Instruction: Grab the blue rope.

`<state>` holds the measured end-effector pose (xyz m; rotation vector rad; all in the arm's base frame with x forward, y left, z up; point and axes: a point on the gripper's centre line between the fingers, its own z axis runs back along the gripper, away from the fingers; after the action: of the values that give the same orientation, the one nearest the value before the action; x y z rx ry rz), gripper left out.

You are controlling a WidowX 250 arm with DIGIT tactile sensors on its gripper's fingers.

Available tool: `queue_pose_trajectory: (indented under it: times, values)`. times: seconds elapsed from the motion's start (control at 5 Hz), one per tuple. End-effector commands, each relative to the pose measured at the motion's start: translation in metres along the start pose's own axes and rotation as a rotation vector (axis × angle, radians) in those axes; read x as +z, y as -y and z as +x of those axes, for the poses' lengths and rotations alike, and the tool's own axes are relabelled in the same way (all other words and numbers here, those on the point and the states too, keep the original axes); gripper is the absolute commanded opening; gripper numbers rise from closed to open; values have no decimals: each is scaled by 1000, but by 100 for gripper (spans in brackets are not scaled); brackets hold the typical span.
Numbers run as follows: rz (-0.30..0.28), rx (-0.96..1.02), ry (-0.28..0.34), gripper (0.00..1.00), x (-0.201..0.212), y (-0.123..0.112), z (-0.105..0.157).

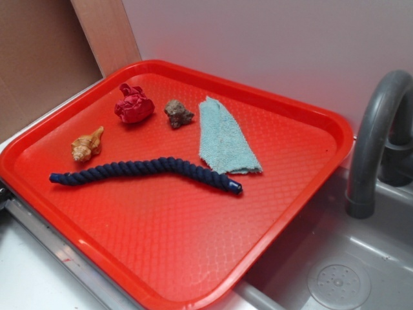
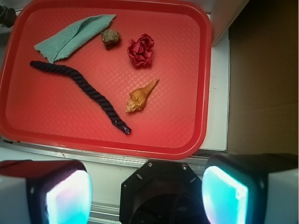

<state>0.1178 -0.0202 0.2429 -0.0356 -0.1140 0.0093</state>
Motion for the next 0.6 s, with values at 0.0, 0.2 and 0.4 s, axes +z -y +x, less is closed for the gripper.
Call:
queue_pose_trajectory:
  times: [0.0, 0.2, 0.4]
  values:
    - [0, 0, 0, 100, 0, 0, 0]
    - [-2, -89, 29, 100, -7, 4, 22]
    - [-6, -217, 62, 100, -20, 10, 51]
